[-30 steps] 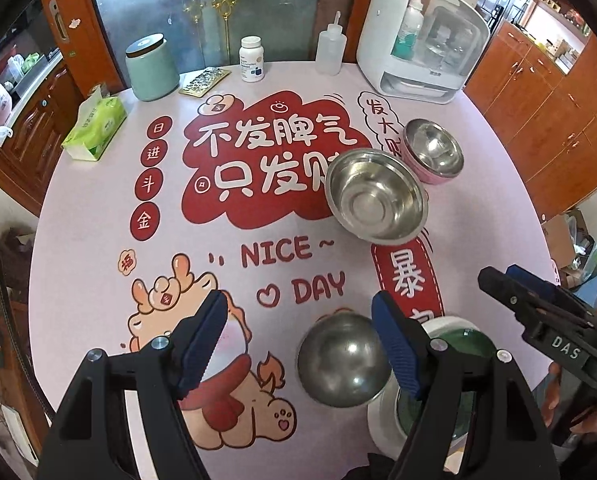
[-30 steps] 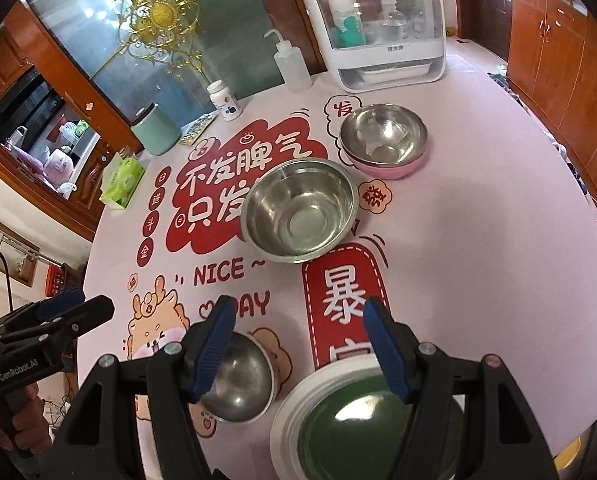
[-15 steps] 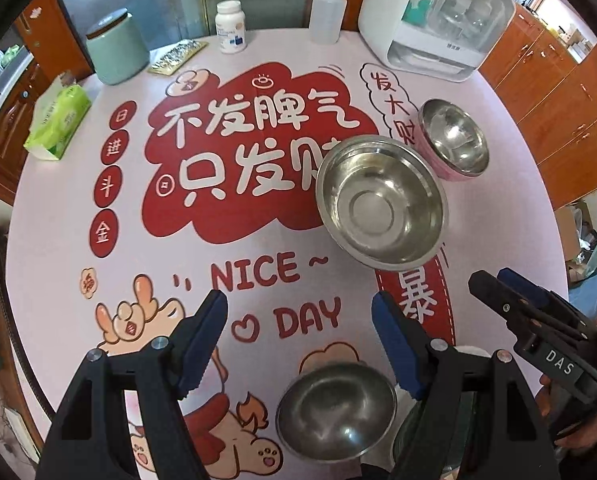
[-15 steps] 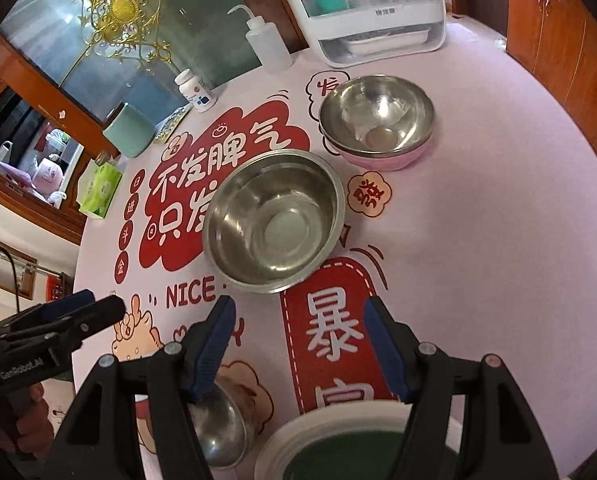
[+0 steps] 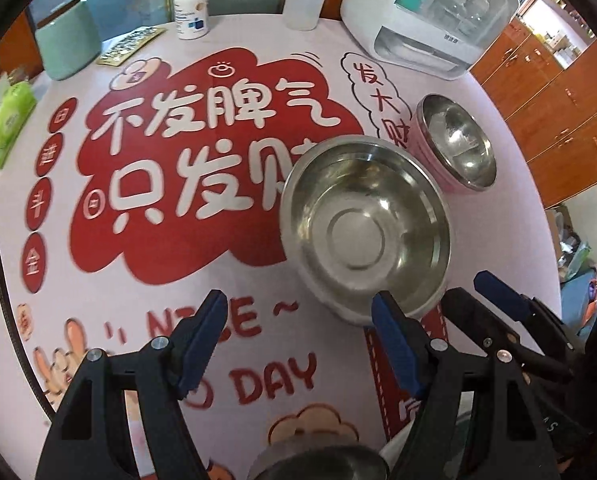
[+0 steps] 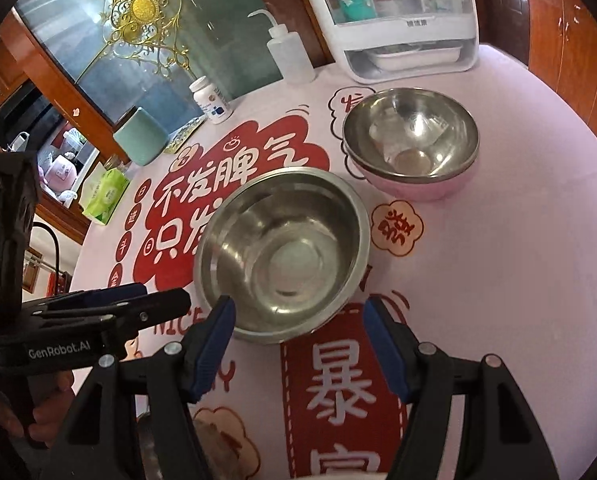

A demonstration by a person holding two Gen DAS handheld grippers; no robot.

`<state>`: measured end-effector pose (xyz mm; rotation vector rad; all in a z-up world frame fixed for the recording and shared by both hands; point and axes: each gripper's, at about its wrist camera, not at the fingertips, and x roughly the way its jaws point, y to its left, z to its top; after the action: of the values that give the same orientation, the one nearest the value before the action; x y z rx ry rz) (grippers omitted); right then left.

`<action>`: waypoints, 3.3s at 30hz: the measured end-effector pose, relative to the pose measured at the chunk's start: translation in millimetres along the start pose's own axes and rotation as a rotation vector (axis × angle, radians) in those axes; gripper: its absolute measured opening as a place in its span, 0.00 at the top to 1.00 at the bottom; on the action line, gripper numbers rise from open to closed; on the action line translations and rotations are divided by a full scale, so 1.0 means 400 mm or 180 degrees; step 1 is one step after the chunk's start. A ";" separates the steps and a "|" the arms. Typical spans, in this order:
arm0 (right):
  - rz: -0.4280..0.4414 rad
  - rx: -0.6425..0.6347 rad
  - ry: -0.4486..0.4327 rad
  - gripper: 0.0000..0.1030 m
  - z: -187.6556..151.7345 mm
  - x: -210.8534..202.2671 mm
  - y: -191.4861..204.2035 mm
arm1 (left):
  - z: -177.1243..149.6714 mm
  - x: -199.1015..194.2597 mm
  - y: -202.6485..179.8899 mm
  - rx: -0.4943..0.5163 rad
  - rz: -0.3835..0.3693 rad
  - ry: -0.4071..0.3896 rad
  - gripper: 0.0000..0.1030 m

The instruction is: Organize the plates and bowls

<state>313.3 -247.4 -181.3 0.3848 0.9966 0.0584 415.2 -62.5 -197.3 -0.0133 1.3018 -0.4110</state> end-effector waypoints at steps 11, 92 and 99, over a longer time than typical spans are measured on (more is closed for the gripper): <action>-0.0071 0.0142 -0.0074 0.35 -0.010 0.045 -0.049 | 0.009 0.100 0.034 -0.0162 -0.0193 0.0028 0.32; 0.0248 -0.0473 -0.0358 0.80 -0.300 -0.320 0.142 | -0.458 -0.274 0.023 -0.0160 -0.0393 -0.0576 0.78; 0.0268 -0.0574 -0.0321 0.80 -0.369 -0.340 0.170 | -0.545 -0.294 0.045 -0.0215 -0.0375 -0.0589 0.78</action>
<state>125.4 -171.5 -119.1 0.2618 0.8676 0.2017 192.6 37.5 -152.5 -0.1817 1.1348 -0.4553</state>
